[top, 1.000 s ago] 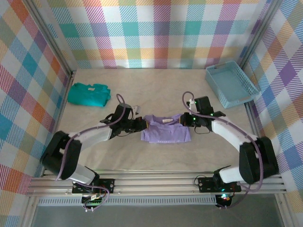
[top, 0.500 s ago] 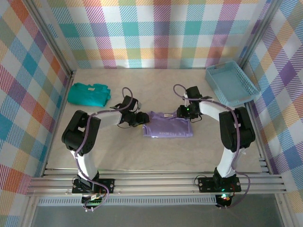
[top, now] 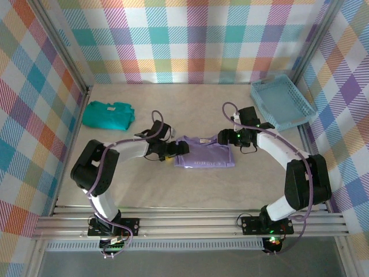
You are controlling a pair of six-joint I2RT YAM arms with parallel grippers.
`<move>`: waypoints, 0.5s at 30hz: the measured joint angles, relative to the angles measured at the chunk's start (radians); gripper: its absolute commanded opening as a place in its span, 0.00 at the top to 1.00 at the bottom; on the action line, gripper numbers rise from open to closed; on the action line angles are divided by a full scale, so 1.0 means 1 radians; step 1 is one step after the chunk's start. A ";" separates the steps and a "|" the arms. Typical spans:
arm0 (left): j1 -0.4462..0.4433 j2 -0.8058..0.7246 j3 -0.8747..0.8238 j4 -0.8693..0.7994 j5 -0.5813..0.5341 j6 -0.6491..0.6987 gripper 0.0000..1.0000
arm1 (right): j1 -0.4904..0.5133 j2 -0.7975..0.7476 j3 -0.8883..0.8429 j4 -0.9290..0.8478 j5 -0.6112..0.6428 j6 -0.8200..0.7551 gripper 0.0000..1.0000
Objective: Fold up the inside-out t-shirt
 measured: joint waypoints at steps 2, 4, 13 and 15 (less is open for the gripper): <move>-0.010 0.012 0.027 -0.023 -0.009 -0.003 0.15 | 0.000 0.000 -0.010 0.001 -0.012 0.001 0.20; -0.044 0.054 0.066 -0.003 -0.010 -0.003 0.23 | 0.000 0.000 -0.020 0.001 -0.023 0.002 0.20; -0.099 0.185 0.194 0.010 -0.044 0.007 0.77 | 0.000 -0.001 -0.043 0.010 -0.055 0.008 0.20; -0.100 0.203 0.211 0.019 -0.033 0.019 0.94 | 0.000 -0.003 -0.049 0.012 -0.056 0.008 0.20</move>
